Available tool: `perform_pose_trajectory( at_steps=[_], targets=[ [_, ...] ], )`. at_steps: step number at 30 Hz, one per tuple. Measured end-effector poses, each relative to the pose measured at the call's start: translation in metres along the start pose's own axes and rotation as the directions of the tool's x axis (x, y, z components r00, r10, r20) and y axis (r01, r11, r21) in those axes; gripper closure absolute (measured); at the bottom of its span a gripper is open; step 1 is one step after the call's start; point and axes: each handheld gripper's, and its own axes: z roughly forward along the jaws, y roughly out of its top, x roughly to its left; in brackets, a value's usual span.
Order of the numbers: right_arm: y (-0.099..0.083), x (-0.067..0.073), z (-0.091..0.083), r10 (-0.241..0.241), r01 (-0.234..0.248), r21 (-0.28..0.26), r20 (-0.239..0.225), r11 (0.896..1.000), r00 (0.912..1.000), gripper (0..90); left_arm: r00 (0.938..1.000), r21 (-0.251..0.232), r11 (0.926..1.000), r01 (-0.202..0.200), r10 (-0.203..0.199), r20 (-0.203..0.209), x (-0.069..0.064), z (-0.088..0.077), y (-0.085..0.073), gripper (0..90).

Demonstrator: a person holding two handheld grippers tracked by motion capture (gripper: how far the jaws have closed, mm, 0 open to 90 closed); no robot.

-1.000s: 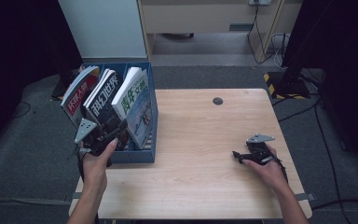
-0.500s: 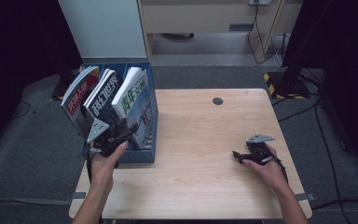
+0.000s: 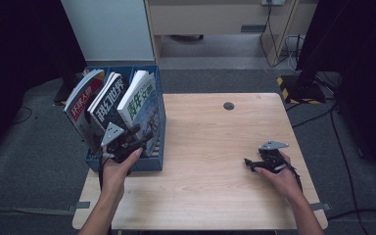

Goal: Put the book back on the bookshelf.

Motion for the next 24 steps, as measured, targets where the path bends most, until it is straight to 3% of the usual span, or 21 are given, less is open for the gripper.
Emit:
perform_pose_trajectory(
  at_steps=[15, 24],
  targets=[
    [0.000, 0.000, 0.000, 0.000, 0.000, 0.000, 0.000, 1.000, 1.0000, 21.6, 0.9985, 0.028, 0.9996, 0.009, -0.010, 0.054, -0.009, 0.021, 0.000, 31.5],
    [0.000, 0.000, 0.000, 0.000, 0.000, 0.000, 0.000, 1.000, 1.0000, 21.5, 0.9967, 0.055, 0.9985, 0.000, -0.005, 0.081, -0.018, 0.033, 0.002, 22.9]
  ],
)
